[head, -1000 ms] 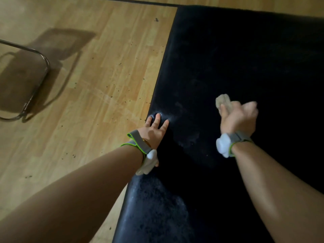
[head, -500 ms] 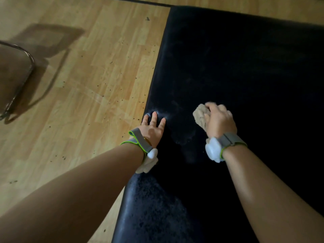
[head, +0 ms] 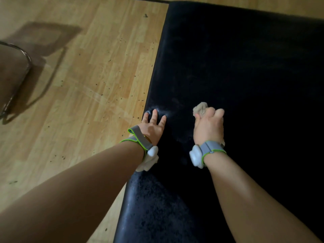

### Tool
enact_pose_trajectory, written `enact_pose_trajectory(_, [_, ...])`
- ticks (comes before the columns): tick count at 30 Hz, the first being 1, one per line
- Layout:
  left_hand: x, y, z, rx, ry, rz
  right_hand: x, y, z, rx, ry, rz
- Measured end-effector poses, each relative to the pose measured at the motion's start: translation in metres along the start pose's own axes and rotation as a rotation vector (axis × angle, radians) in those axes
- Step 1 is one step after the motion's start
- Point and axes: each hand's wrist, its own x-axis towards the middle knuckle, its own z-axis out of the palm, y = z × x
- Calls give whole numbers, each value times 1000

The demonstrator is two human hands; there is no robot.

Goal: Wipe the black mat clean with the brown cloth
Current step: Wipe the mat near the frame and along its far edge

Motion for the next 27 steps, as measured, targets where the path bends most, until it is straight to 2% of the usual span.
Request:
enact_pose_trajectory(1, [0,-2,0,-11,-7,9,-11,-8,0,-40,-34,-71])
enact_pose_trajectory(4, [-3,-8,-3,-35,-16,63,-71,-33,-4,143,-188,-390])
enact_pose_trajectory(6, [-3,-8,-3,-57,-14,72,-80,-31,-10,175,-249,-581])
enact_pose_trajectory(7, [-2,-8,-2,-45,-16,67,-66,-26,-15,181,-291,-526])
enact_pose_trajectory(8, [-1,-7,-2,-13,-23,61,-45,-17,-17,246,-297,-333])
enact_pose_trajectory(11, [1,-10,3,6,-23,51,18,28,-18,579,-54,438])
enact_pose_trajectory(12, [2,-12,4,0,-19,59,29,37,-16,637,14,546])
enact_pose_trajectory(13, [1,-12,3,-3,-18,68,31,35,-16,672,53,565])
enact_pose_trajectory(14, [0,-12,3,-3,-19,73,27,27,-10,524,70,406])
enact_pose_trajectory(16, [-1,-10,1,-4,-19,69,-2,-8,0,312,52,-55])
enact_pose_trajectory(17, [-2,-10,-1,-3,-21,77,-20,-25,5,272,54,-237])
enact_pose_trajectory(18, [-4,-10,-2,-2,-22,91,-36,-38,9,293,12,-312])
enact_pose_trajectory(22, [-15,-10,-12,37,-21,184,-45,-39,13,217,72,-381])
enact_pose_trajectory(27, [-13,-19,-6,7,8,150,-49,-42,12,94,40,-319])
